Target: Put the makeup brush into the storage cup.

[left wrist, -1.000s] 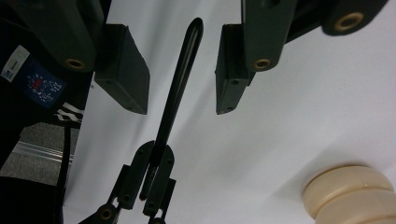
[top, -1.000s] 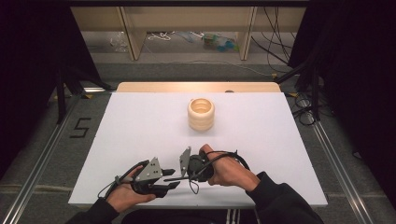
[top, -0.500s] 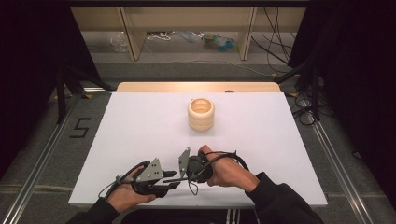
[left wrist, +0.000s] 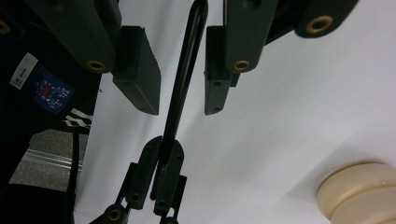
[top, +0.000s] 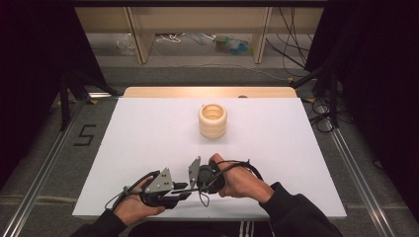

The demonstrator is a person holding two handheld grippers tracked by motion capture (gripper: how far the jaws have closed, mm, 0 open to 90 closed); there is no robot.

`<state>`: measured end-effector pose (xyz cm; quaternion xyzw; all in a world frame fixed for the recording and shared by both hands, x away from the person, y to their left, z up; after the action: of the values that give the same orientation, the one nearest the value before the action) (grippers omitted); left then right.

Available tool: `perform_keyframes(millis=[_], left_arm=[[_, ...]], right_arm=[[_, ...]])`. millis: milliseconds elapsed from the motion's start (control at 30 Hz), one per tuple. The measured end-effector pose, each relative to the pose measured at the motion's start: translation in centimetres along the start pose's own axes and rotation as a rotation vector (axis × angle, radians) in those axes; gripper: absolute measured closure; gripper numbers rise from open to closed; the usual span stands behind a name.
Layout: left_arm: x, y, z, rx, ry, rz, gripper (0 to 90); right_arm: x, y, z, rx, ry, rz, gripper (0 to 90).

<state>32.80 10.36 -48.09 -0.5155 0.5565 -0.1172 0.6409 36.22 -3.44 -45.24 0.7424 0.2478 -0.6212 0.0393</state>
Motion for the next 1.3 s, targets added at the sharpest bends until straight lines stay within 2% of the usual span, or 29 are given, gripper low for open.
perform_keyframes(millis=[100,467,967,1067,1100,1133,1267,1300], left_arm=[[-0.06,-0.02,0.11,0.003,-0.006,-0.002,68.8],[0.05,0.02,-0.05,-0.005,0.011,-0.013,72.4],[-0.05,0.18,0.02,-0.001,0.025,0.016,76.3],[-0.05,0.2,-0.01,0.003,0.028,0.02,76.9],[-0.07,0.19,-0.01,0.011,0.028,0.02,77.3],[-0.07,0.19,-0.01,0.011,0.028,0.02,77.5],[-0.02,0.19,-0.14,0.002,0.037,0.006,78.7],[-0.07,0.21,-0.11,0.006,0.038,0.013,79.1]], right_arm=[[-0.02,-0.05,0.01,-0.003,0.0,-0.002,84.1],[-0.12,-0.17,0.13,0.006,-0.004,-0.004,84.1],[-0.09,-0.24,0.11,-0.013,-0.004,-0.014,84.1],[-0.12,-0.29,0.26,-0.003,-0.01,-0.009,84.1],[-0.27,-0.2,0.59,0.035,-0.024,0.017,84.1],[-0.28,-0.2,0.6,0.037,-0.024,0.017,84.1],[-0.26,-0.18,0.58,0.029,-0.025,0.013,84.1],[-0.06,-0.23,0.19,-0.028,-0.011,-0.02,84.0]])
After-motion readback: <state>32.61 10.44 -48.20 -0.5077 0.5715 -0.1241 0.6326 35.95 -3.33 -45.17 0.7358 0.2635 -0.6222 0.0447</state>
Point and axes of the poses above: each handheld gripper's, and its own axes: x roughly forward along the jaws, y roughly out of its underside, z roughly to its left, the point moved 5 cm from there along x, roughly forward along the jaws, and after that the axes turned 12 degrees about -x, right-handed, at the moved point
